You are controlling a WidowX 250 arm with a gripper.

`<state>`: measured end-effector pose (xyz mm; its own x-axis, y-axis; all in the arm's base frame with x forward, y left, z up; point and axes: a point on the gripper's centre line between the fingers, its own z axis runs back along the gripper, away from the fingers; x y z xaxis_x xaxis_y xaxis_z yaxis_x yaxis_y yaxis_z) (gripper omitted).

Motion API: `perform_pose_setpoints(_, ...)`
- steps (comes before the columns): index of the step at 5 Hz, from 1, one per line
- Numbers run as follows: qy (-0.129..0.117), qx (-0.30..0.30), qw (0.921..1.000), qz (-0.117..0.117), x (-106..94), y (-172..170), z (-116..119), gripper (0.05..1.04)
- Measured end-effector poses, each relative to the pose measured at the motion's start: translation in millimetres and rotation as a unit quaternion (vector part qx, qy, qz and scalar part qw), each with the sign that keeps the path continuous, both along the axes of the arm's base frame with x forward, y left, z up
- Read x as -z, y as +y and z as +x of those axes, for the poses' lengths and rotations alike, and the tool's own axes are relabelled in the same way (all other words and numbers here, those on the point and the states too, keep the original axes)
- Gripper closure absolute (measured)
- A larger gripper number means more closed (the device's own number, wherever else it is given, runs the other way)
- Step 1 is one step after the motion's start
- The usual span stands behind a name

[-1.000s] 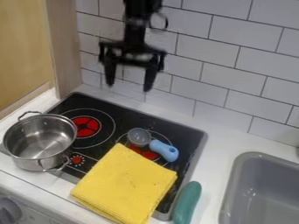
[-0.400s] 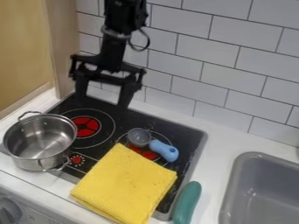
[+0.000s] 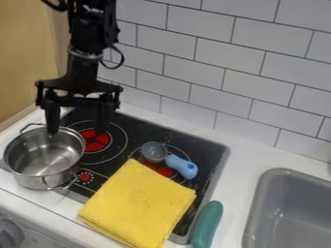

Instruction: Moved the silver pot from the lower side of right stove to upper side of right stove

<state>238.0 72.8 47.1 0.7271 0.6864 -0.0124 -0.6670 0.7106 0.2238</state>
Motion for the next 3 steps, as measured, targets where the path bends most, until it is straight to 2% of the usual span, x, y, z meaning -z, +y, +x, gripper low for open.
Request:
perform_pose_setpoints(2,-0.056,-0.041,0.9976,0.001,19.6,-1.2,0.5,0.084)
perform_pose_setpoints(3,-0.049,-0.079,0.9956,-0.011,32.8,7.1,-7.2,0.084)
